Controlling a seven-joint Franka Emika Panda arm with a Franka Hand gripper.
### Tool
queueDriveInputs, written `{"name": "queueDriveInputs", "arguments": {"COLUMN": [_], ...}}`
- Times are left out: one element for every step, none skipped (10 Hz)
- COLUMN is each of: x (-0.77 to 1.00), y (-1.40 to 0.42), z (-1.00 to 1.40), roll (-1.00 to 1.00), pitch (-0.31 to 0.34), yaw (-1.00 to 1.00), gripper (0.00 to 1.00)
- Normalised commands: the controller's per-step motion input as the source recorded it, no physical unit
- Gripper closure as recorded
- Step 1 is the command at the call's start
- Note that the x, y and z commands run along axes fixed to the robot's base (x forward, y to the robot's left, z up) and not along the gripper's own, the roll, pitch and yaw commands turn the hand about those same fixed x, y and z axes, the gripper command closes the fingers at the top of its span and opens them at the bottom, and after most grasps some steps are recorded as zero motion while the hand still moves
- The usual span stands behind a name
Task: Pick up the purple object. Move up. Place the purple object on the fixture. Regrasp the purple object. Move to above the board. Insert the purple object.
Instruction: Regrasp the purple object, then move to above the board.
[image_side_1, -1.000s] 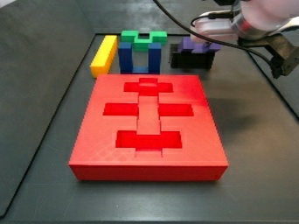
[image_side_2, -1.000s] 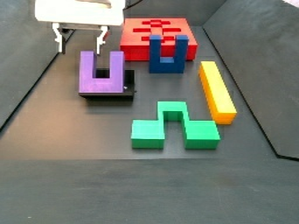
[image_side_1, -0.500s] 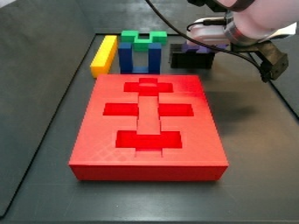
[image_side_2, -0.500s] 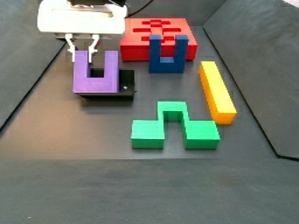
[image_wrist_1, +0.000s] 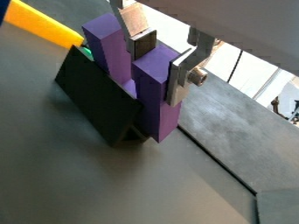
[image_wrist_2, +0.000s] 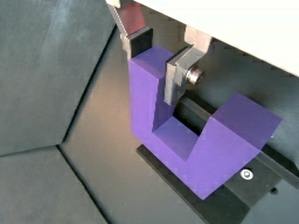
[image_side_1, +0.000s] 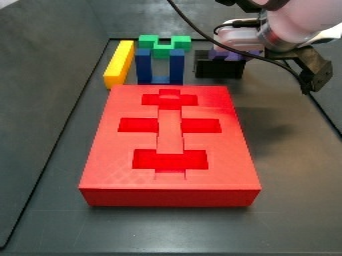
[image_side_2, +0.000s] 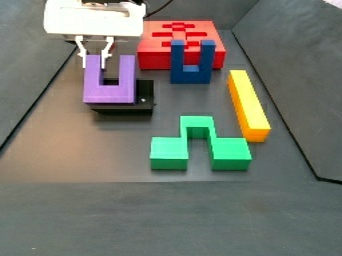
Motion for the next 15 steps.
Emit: {"name": "queueDriveInputs", "arguments": {"x": [0.00, 0.00, 0.00, 0.00, 0.00, 0.00, 0.00, 0.00, 0.00, 0.00, 0.00, -0.01, -0.03, -0.03, -0.02], "y": [0.00, 0.00, 0.00, 0.00, 0.00, 0.00, 0.00, 0.00, 0.00, 0.00, 0.00, 0.01, 0.02, 0.03, 0.00], "z": [0.00, 0.00, 0.00, 0.00, 0.00, 0.00, 0.00, 0.00, 0.00, 0.00, 1.40, 1.40, 1.40, 1.40, 1.40], "roll": [0.00, 0.00, 0.00, 0.00, 0.00, 0.00, 0.00, 0.00, 0.00, 0.00, 0.00, -0.02, -0.07, -0.04, -0.01], "pitch": [0.000, 0.000, 0.000, 0.000, 0.000, 0.000, 0.000, 0.000, 0.000, 0.000, 0.000, 0.012, -0.008, -0.030, -0.008], "yaw": [0.00, 0.00, 0.00, 0.00, 0.00, 0.00, 0.00, 0.00, 0.00, 0.00, 0.00, 0.07, 0.06, 0.05, 0.02], "gripper": [1.00, 1.00, 1.00, 1.00, 1.00, 1.00, 1.00, 1.00, 1.00, 1.00, 1.00, 1.00, 1.00, 1.00, 1.00]}}
